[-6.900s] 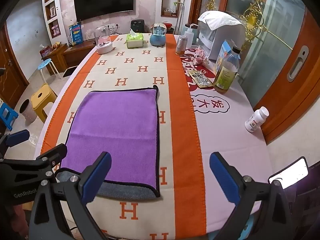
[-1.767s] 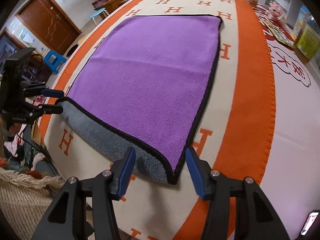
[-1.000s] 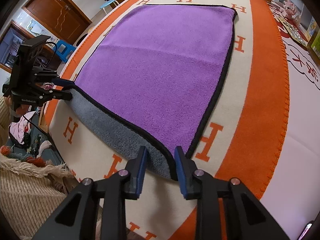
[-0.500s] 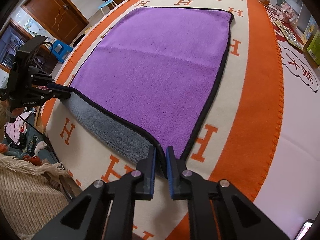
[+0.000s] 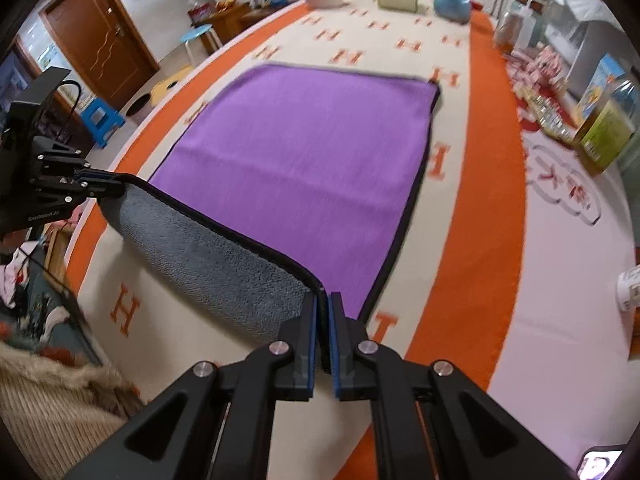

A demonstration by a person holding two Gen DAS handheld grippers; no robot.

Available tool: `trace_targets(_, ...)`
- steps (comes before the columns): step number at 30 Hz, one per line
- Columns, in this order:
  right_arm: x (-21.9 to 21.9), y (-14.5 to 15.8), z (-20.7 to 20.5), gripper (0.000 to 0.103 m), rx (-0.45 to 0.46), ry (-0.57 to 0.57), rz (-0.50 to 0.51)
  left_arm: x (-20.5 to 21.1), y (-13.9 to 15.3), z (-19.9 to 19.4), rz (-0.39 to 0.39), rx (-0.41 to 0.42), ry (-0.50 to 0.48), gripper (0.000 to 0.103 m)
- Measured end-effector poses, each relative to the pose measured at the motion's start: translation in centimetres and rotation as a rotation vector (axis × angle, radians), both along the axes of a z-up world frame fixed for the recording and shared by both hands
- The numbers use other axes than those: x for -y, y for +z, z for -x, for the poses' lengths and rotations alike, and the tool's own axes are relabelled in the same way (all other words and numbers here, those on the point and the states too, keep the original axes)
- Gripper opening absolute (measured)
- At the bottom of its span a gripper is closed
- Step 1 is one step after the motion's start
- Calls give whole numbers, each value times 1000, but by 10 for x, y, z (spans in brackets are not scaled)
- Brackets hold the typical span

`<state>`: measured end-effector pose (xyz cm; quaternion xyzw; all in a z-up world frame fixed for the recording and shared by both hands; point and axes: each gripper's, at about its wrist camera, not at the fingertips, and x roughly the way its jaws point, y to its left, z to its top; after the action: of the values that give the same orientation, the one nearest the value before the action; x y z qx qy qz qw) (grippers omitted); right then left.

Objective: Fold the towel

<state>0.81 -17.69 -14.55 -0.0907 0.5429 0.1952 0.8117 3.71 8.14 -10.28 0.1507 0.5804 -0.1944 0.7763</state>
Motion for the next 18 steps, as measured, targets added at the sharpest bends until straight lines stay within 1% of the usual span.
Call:
trace_targets(4, 0, 15, -19, 5, 55, -42, 0, -1, 11, -16, -4, 55, 52, 5)
trace_targets(9, -3, 29, -56, 5, 110, -85, -2, -2, 23, -49, -17, 116, 125, 5)
trace_targets(14, -12, 37, -90, 5, 170, -105, 33, -5, 25, -88, -28, 157, 176, 5)
trace_targets(18, -15, 43, -118, 5, 195, -134, 40, -3, 27, -116, -44, 190, 213, 5)
